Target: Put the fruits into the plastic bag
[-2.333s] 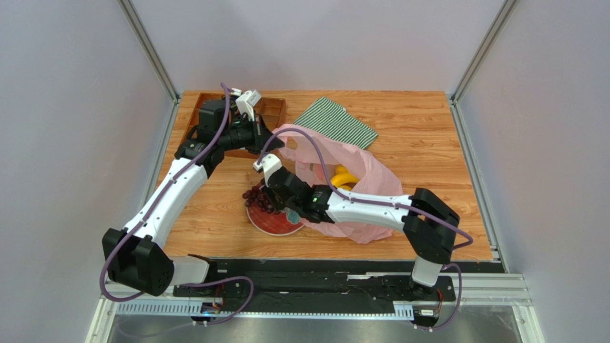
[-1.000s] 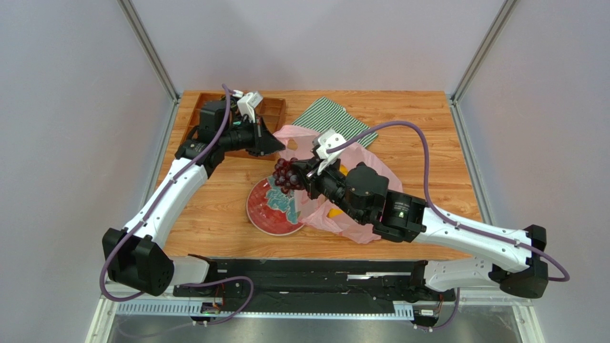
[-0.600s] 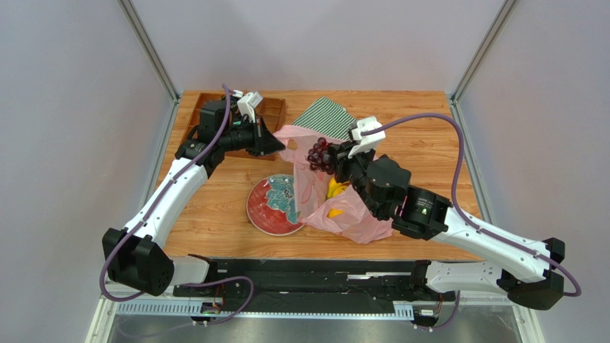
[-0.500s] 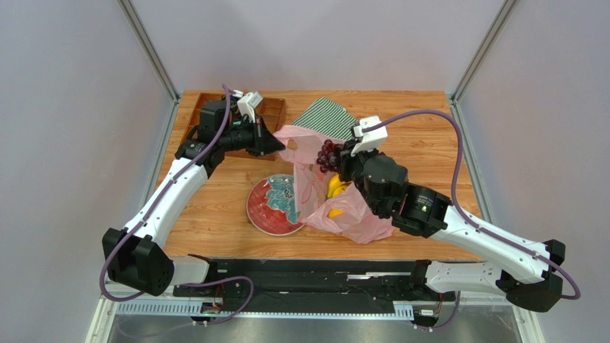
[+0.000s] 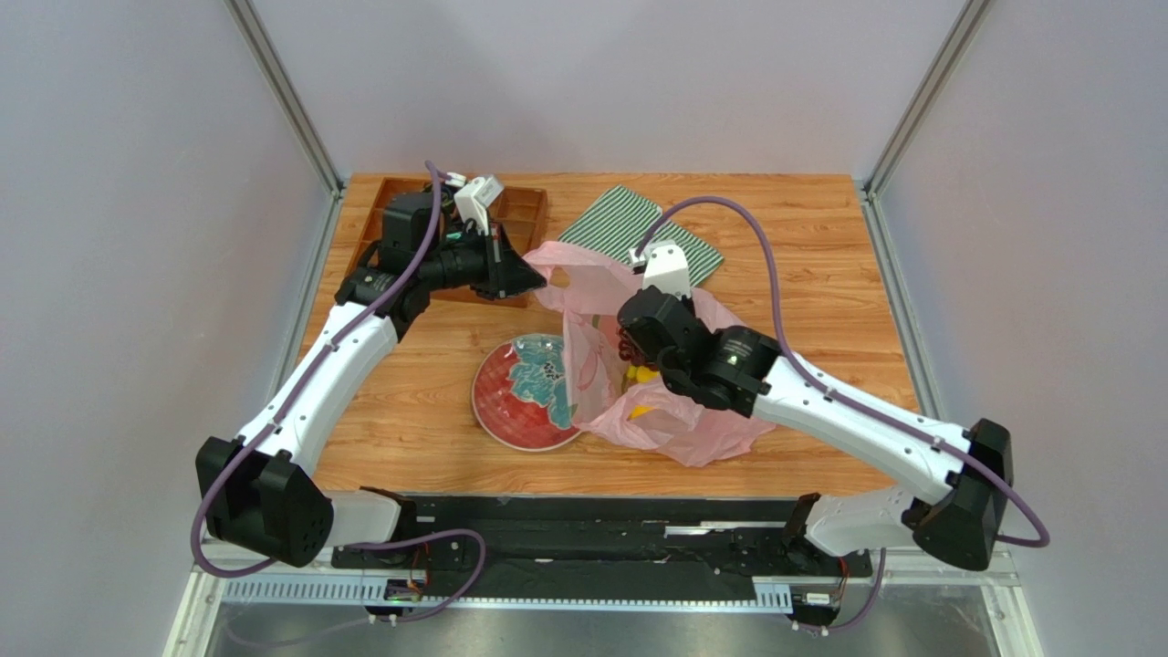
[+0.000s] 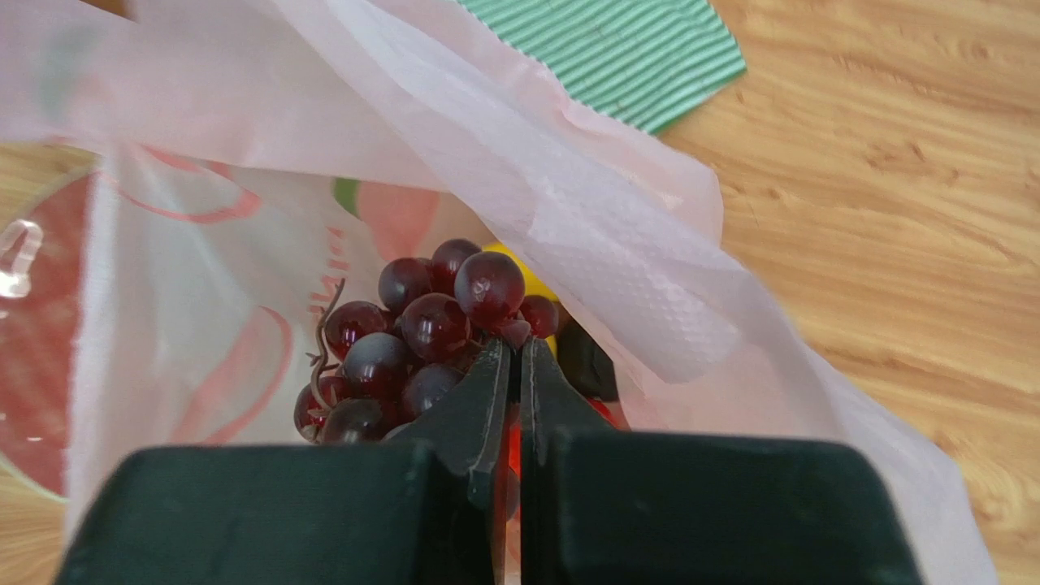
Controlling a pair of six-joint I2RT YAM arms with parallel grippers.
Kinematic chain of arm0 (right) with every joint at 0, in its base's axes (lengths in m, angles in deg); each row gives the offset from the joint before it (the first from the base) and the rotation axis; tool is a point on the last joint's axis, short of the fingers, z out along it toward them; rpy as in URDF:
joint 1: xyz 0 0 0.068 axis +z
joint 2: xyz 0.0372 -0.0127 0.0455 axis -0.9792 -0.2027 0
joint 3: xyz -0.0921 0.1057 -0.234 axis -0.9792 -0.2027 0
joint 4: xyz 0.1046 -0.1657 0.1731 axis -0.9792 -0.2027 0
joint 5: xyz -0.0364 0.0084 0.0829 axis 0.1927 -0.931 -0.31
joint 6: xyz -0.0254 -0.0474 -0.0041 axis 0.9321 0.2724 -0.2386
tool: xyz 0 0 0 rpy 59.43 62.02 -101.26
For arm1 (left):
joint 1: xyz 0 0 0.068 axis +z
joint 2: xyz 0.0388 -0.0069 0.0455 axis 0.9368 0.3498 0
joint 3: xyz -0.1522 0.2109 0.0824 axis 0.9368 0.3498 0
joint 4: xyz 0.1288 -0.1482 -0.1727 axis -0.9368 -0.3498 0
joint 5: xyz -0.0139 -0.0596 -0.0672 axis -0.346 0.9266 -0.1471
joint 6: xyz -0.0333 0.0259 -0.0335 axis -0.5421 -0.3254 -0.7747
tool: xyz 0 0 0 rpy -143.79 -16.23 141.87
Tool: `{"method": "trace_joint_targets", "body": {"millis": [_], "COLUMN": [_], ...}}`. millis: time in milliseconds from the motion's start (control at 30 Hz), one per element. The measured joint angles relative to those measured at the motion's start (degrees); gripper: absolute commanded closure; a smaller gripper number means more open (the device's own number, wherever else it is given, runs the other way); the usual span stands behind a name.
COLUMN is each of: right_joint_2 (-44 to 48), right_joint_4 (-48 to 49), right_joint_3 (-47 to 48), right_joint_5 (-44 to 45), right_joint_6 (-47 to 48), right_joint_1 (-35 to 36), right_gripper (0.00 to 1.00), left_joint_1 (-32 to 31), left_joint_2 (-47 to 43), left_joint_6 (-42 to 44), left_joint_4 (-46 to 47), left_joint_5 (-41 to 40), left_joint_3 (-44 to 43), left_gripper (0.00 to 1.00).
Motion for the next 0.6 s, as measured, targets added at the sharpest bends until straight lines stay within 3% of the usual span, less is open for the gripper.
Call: {"method": "trace_joint_targets", "body": {"millis": [67, 100, 200, 267, 400, 600], "right_joint_2": [-2.2, -2.7, -3.2, -2.4, 2.3, 11.1], "right_joint_4": [-2.9, -4.0, -7.3, -7.3, -5.2, -0.2], "right_joint_3": [0.6, 0.8, 2.2, 3.1, 3.4, 4.9], "right_joint_5": [0.4, 0.5, 0.6, -0.6, -6.1, -15.2], "right_joint_6": [-1.0, -1.4, -3.0, -3.1, -2.3, -1.9], "right_joint_1": [-0.7, -0.9, -1.2, -1.2, -0.6, 2.0], "right_gripper": [0.92, 0.69, 0.31, 0.18, 0.07, 0.09], "left_joint_1": [0.0, 0.0, 0.0, 0.0, 0.0, 0.0], "left_joint_2": [0.0, 0.0, 0.0, 0.0, 0.0, 0.0], "left_joint_6": [0.0, 0.0, 0.0, 0.0, 0.0, -0.3], "left_joint_4": [0.0, 0.0, 0.0, 0.0, 0.0, 0.0], "left_joint_5": [0.0, 0.0, 0.1, 0.2, 0.4, 0.5], "left_joint_3": [0.0, 0.0, 0.0, 0.0, 0.0, 0.0], "left_gripper": [1.0, 1.0, 1.0, 1.0, 1.0, 1.0]}}
